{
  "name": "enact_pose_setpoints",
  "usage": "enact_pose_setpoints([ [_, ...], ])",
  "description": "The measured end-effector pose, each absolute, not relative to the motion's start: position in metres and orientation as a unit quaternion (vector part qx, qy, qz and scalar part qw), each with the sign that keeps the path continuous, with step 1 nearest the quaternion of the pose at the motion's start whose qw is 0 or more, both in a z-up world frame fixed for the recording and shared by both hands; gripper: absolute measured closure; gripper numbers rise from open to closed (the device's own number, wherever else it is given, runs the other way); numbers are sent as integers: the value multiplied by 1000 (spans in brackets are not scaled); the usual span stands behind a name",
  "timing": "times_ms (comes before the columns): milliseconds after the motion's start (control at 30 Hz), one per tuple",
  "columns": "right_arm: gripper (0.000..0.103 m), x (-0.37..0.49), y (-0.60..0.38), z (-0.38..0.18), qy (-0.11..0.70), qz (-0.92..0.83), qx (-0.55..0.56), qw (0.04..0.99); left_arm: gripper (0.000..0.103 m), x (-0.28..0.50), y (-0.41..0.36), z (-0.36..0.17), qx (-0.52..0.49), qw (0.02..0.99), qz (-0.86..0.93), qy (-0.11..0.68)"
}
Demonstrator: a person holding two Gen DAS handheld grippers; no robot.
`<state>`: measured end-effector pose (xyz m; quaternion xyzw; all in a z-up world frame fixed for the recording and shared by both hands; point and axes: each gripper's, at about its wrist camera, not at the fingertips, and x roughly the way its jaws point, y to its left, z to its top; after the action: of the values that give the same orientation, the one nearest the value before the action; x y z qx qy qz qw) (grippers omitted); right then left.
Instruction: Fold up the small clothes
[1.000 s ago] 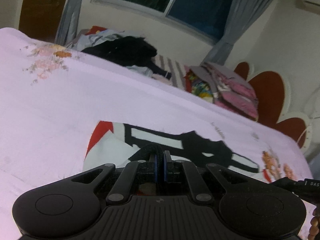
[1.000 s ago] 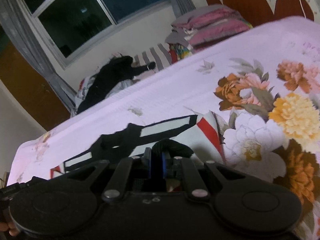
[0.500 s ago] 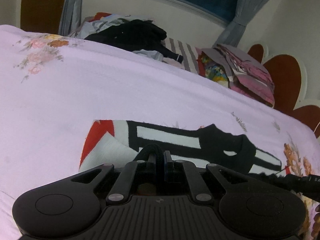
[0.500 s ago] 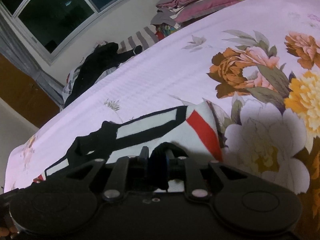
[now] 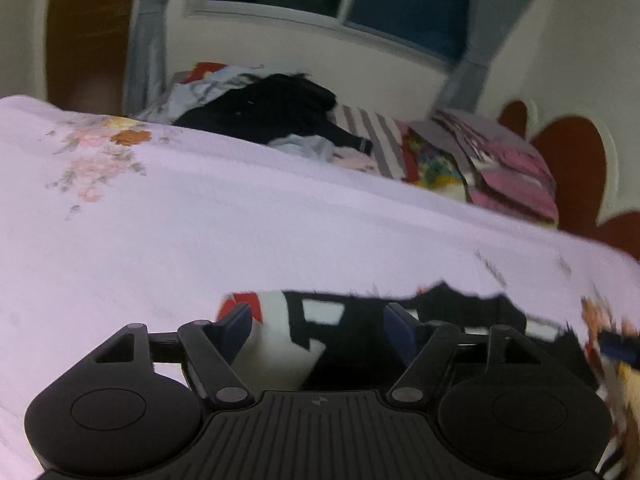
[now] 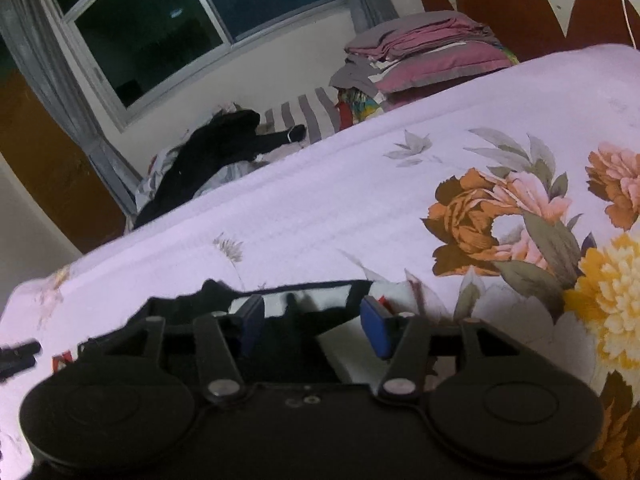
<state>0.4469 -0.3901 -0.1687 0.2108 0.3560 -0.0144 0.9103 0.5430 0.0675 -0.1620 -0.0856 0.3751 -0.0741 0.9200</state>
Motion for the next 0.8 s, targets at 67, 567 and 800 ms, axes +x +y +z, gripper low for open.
enact_pose_setpoints([
  [67, 48, 451, -387, -174, 368, -8, 201, 908, 32, 544, 59, -168, -69, 916, -91, 385],
  [567, 88, 469, -359, -193, 404, 12, 99, 910, 96, 553, 30, -197, -35, 906, -99, 410],
  [800, 97, 463, -356, -182, 375, 19, 106, 921, 98, 543, 39, -187, -46, 926, -84, 366],
])
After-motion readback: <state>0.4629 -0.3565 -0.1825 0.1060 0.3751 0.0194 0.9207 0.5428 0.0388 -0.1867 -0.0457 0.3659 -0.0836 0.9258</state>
